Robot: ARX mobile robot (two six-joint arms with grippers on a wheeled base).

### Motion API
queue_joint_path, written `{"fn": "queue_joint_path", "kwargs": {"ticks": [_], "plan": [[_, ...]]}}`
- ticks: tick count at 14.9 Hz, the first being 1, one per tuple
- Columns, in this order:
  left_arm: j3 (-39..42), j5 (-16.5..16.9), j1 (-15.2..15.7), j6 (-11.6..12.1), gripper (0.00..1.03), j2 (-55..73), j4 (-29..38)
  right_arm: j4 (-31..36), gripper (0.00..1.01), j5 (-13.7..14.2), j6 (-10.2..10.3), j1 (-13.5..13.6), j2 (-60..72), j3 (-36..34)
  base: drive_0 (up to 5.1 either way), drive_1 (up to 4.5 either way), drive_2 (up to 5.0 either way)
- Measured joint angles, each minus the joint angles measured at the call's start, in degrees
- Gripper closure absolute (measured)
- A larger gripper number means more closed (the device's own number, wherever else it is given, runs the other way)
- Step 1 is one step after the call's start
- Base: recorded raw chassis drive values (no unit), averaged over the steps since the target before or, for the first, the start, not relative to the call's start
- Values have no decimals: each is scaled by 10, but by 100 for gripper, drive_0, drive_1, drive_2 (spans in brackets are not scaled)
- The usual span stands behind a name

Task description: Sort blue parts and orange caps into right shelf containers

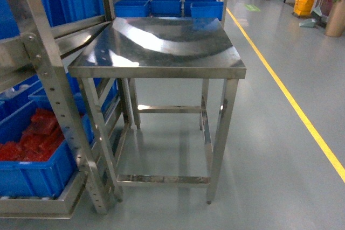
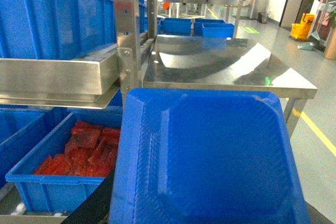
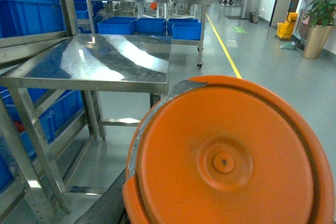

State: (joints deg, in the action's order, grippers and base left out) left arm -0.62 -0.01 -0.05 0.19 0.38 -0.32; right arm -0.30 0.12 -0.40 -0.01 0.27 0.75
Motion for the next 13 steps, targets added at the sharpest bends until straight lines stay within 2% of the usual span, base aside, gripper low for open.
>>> {"fn": "queue_joint_path", "kwargs": {"ticks": [13], "plan": [[0,-1,0,0,60,0,-1,-2,57,-1,0,0,0,0,2,416,-411]]}}
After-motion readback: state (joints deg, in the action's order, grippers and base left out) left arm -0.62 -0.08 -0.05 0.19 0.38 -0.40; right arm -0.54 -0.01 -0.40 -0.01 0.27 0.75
